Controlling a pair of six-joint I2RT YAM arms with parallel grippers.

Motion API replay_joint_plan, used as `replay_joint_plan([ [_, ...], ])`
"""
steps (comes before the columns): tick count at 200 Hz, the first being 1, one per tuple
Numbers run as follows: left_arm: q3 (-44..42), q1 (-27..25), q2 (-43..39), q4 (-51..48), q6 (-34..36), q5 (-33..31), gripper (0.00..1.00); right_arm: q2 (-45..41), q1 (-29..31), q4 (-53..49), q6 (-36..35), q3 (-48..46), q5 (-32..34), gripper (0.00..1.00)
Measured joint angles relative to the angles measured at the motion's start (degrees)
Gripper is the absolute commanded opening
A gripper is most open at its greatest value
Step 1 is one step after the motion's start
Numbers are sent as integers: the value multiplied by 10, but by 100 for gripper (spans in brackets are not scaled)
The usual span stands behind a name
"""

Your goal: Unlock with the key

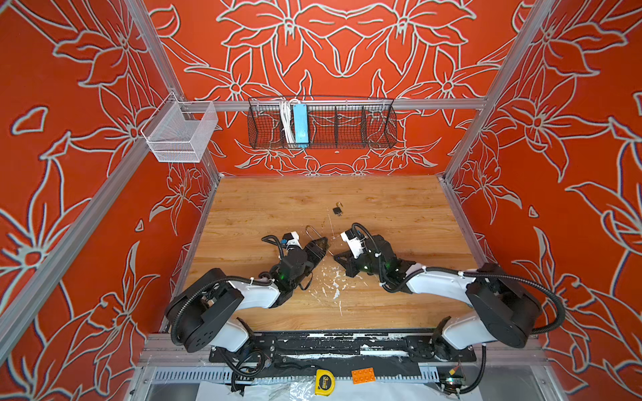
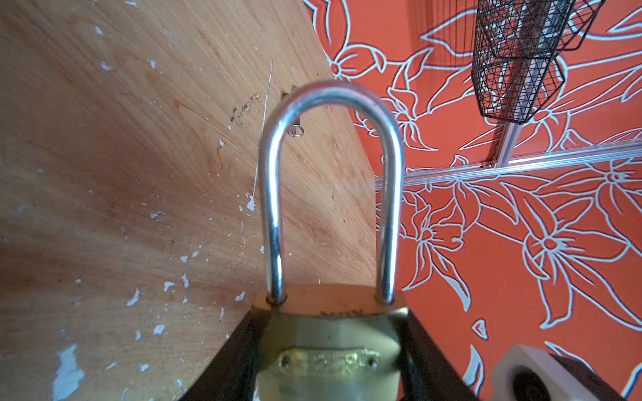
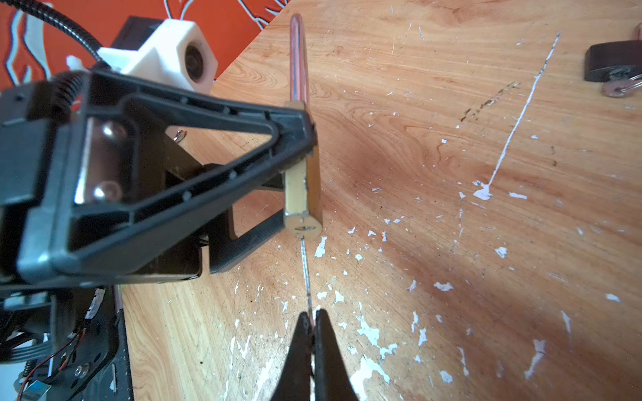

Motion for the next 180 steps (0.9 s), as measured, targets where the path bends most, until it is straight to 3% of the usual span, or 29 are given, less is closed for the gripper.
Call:
replay_joint_plan([
  [180,7,-4,24,21,-2,4,0,-4,0,-39,9,16,20,0],
])
